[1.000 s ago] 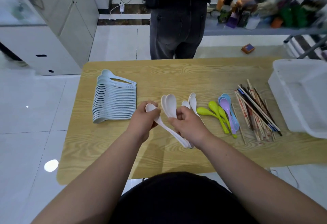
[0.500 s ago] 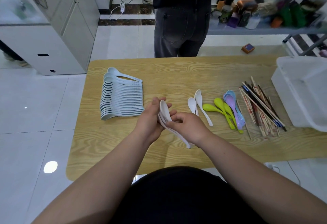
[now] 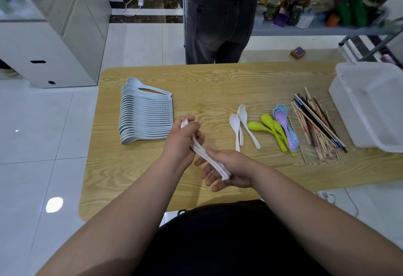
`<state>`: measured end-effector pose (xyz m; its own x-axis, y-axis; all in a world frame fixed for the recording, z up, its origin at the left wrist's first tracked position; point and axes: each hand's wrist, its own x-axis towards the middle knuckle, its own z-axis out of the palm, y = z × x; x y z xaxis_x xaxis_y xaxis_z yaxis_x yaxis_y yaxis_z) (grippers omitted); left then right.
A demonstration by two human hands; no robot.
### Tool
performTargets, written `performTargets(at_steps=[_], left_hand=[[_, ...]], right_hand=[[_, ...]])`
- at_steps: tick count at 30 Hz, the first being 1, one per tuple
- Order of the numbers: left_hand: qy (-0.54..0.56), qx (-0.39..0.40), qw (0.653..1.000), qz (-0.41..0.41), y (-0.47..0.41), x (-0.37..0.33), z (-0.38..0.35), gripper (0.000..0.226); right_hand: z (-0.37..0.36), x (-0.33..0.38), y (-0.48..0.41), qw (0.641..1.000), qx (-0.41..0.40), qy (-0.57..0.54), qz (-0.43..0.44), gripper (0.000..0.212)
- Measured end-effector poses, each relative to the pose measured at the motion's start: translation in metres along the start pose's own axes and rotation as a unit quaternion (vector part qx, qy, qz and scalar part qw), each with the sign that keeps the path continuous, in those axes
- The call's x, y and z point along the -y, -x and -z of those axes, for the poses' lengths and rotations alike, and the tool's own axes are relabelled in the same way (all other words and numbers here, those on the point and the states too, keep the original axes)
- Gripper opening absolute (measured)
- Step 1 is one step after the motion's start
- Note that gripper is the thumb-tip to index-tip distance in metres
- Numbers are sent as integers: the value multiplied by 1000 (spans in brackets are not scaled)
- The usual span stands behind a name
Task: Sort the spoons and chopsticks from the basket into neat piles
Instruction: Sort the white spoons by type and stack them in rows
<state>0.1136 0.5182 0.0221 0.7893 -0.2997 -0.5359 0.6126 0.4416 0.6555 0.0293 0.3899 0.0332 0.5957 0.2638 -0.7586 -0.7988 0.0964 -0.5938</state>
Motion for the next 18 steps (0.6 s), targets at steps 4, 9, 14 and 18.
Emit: performTargets(at_steps=[4, 9, 14, 18], left_hand=[[42, -27, 999, 9, -10, 2, 6, 24], [12, -24, 999, 40, -25, 14, 9, 21], [-53, -64, 995, 47, -45, 18, 7, 15], [-53, -128, 990, 31, -64, 22, -1, 16]], right_hand=[[13, -10, -5, 990, 42, -128, -31, 49], [37, -11, -17, 995, 22, -94, -37, 43], [69, -3, -35, 999, -8, -26, -28, 40], [84, 11, -46, 988, -32, 147, 39, 23]])
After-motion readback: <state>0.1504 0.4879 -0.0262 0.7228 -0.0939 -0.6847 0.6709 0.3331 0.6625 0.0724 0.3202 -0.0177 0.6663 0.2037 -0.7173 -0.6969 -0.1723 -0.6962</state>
